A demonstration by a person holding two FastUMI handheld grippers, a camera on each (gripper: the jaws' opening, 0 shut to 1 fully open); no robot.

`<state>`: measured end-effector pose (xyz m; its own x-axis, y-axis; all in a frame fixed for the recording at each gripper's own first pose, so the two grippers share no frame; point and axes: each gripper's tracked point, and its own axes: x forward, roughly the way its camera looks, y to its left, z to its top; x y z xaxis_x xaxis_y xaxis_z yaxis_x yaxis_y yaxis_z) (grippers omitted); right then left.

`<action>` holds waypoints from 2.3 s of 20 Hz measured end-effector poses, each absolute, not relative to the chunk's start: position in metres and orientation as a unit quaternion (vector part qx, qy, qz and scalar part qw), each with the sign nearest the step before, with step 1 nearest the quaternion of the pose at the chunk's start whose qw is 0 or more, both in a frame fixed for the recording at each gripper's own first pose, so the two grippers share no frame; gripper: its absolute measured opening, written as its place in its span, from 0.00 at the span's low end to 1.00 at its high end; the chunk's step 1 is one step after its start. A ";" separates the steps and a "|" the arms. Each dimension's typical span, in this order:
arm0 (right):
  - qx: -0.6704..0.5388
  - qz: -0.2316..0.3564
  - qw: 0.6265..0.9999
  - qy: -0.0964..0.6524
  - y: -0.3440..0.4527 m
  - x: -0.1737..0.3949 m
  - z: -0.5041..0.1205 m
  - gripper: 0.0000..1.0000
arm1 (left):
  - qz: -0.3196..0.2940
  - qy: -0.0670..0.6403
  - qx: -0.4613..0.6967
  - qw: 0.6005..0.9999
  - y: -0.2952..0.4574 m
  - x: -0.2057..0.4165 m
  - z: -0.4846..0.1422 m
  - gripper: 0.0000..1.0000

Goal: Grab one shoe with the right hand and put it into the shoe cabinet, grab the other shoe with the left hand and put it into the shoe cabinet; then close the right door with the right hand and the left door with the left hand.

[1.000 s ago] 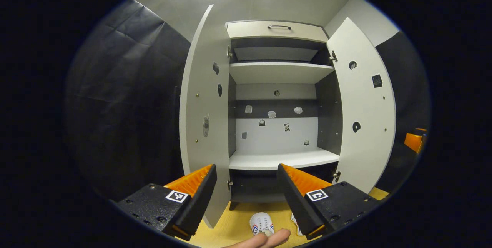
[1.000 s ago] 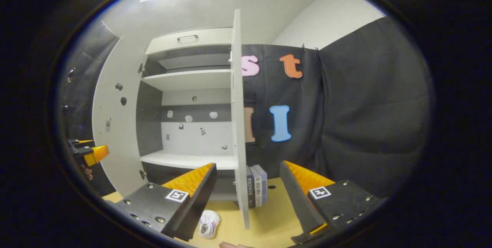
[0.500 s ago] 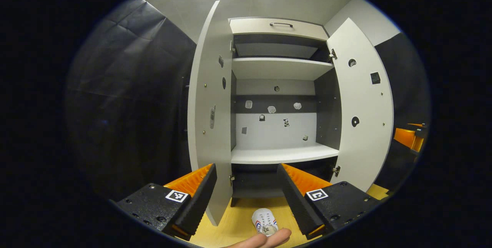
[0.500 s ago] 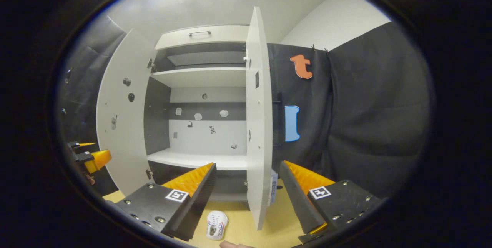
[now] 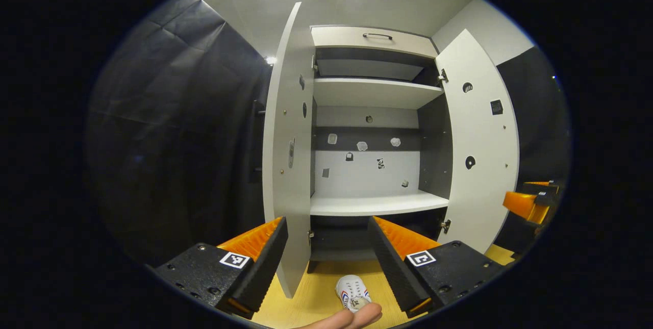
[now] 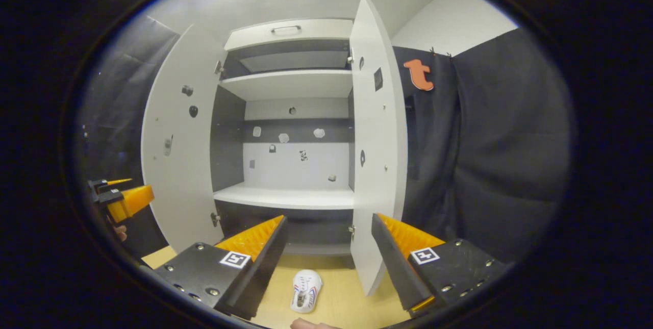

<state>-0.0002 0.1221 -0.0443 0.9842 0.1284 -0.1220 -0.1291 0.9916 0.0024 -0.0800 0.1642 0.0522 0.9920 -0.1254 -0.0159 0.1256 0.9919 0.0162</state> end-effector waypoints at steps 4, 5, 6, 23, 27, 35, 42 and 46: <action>0.000 0.081 0.989 0.123 0.147 0.012 -0.121 0.98 | -0.053 0.000 -0.007 0.999 0.180 -0.087 0.049 0.96; -0.006 0.083 0.987 0.138 0.152 0.018 -0.141 0.99 | -0.049 -0.001 -0.011 0.999 0.184 -0.089 0.047 0.96; -0.013 0.081 0.985 0.151 0.155 0.023 -0.162 0.98 | -0.046 -0.003 -0.014 0.999 0.188 -0.091 0.046 0.96; -0.013 0.113 0.918 0.380 0.230 0.022 -0.426 0.88 | -0.053 -0.020 0.014 0.998 0.203 -0.114 0.038 0.95; 0.003 0.111 0.914 0.389 0.233 0.034 -0.449 0.60 | -0.065 0.005 0.019 0.998 0.201 -0.111 0.024 0.96; 0.112 0.112 0.936 0.315 0.224 0.060 -0.443 0.02 | -0.080 0.037 0.008 0.996 0.195 -0.101 0.002 0.96; 0.069 0.124 0.963 0.231 0.224 0.045 -0.406 0.02 | -0.087 0.022 0.008 0.996 0.197 -0.107 0.007 0.96; 0.065 0.142 0.965 0.211 0.229 0.037 -0.369 0.02 | -0.093 0.018 0.002 0.995 0.196 -0.111 0.006 0.96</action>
<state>0.0373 0.2293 -0.3687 0.8706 0.3012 -0.3890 -0.2464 0.9513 0.1850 -0.1113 0.1956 0.0056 0.9819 -0.1857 -0.0367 0.1858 0.9826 0.0003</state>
